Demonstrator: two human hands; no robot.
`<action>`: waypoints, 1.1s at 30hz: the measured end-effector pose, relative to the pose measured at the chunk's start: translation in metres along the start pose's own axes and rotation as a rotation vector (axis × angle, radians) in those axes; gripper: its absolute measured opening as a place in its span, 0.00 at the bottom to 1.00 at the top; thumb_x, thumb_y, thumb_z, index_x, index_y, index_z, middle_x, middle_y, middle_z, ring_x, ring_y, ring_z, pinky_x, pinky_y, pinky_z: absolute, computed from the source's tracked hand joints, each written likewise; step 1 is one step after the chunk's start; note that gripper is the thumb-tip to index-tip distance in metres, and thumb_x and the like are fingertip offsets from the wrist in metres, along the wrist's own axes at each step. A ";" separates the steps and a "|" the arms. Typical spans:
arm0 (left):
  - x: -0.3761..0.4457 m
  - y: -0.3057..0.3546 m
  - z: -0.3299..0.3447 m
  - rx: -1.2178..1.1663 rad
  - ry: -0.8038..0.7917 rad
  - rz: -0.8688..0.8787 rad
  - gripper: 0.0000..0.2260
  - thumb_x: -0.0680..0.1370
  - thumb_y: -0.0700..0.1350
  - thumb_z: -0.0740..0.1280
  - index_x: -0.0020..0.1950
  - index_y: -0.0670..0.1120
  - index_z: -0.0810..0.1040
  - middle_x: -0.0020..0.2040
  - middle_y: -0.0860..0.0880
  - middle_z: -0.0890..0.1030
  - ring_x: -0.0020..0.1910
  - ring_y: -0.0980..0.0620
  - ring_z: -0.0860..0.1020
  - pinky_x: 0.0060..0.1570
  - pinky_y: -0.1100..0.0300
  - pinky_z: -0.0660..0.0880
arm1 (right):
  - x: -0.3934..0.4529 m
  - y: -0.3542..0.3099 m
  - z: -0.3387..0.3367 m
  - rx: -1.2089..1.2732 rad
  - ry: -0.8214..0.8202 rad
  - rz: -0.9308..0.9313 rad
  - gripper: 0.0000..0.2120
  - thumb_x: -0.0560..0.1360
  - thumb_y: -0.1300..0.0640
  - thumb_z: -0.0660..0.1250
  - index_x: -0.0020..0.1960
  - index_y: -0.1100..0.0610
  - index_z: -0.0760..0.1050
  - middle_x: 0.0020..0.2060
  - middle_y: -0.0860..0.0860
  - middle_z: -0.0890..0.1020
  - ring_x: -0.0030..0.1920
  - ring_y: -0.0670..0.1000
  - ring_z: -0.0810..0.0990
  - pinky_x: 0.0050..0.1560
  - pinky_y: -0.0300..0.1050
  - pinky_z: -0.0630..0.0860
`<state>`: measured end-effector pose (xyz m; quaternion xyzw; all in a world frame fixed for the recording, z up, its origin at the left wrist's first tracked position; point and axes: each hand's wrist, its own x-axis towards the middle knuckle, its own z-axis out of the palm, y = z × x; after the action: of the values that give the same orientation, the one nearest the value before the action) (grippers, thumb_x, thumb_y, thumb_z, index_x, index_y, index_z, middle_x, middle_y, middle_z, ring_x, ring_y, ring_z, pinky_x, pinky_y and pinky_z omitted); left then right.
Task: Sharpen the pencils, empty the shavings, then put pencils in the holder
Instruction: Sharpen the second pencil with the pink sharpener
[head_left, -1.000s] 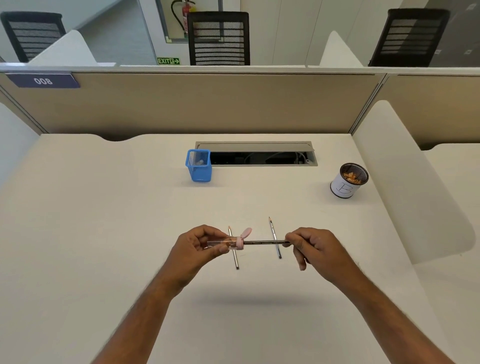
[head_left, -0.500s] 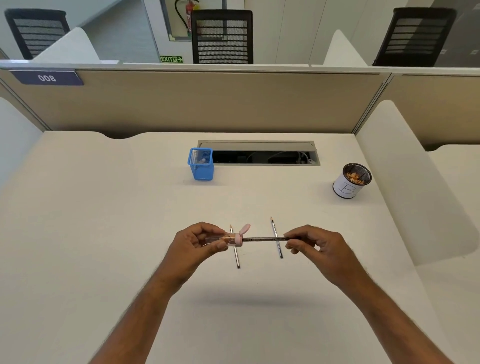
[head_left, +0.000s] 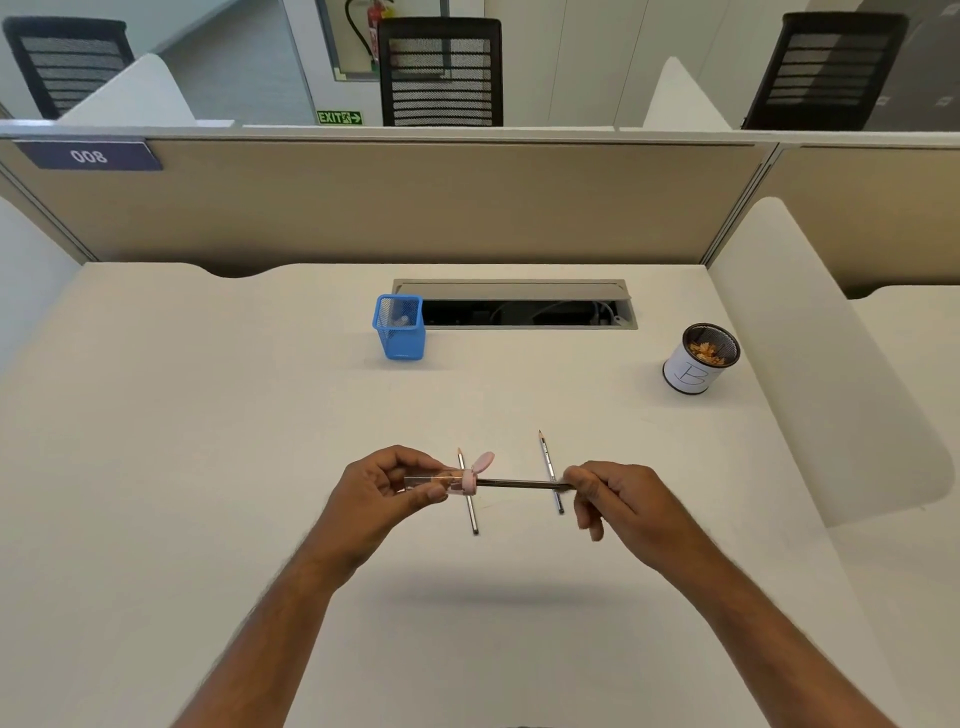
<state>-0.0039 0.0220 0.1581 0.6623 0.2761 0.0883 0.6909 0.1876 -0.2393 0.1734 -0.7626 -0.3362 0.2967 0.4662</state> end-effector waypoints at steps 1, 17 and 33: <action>0.000 0.000 0.000 -0.003 0.004 0.001 0.10 0.78 0.38 0.81 0.53 0.52 0.89 0.55 0.46 0.93 0.58 0.45 0.91 0.60 0.55 0.85 | -0.001 0.000 0.000 0.013 -0.011 0.000 0.10 0.85 0.44 0.63 0.55 0.39 0.84 0.38 0.48 0.86 0.33 0.48 0.82 0.40 0.35 0.75; 0.001 0.001 -0.002 -0.037 -0.020 0.017 0.08 0.76 0.40 0.81 0.53 0.49 0.89 0.55 0.44 0.93 0.57 0.44 0.91 0.59 0.57 0.87 | -0.007 -0.002 0.001 -0.078 0.098 -0.108 0.08 0.83 0.47 0.66 0.48 0.43 0.83 0.35 0.47 0.86 0.33 0.44 0.79 0.37 0.35 0.72; 0.007 0.004 -0.009 -0.043 -0.020 0.024 0.12 0.73 0.43 0.82 0.54 0.46 0.89 0.55 0.43 0.93 0.55 0.45 0.91 0.57 0.60 0.87 | 0.000 0.001 0.000 -0.069 0.050 -0.047 0.13 0.81 0.55 0.75 0.58 0.37 0.83 0.50 0.43 0.87 0.43 0.49 0.85 0.40 0.35 0.75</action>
<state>-0.0015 0.0332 0.1605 0.6515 0.2590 0.0957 0.7066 0.1879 -0.2402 0.1724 -0.7774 -0.3523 0.2549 0.4546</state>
